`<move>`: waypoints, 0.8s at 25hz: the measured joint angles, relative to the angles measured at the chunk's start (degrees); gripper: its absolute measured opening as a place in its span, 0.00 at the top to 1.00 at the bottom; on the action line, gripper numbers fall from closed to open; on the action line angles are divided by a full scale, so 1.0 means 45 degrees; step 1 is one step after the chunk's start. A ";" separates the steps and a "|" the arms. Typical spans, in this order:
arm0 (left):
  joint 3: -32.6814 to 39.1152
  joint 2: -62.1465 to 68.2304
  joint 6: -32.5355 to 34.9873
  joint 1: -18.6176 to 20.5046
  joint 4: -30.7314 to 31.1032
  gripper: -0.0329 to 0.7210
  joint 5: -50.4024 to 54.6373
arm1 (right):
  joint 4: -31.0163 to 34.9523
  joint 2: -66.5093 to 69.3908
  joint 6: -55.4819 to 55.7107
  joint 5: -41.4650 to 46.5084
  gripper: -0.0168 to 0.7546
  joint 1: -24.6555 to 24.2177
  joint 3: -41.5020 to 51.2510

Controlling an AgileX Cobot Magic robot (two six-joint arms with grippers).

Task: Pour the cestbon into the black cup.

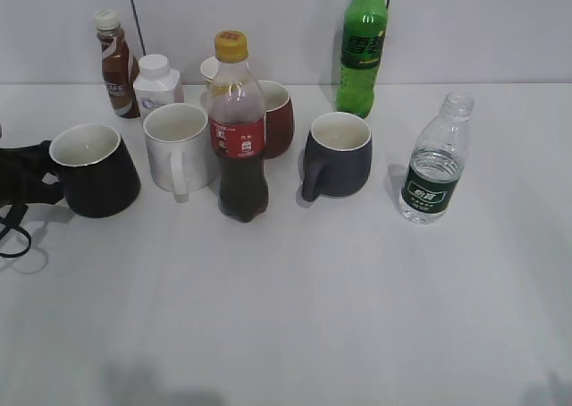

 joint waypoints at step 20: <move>0.3501 -0.5396 0.0237 0.0014 -0.0559 0.88 0.0249 | -0.0048 0.9251 0.0225 -1.6656 0.21 0.0011 0.0398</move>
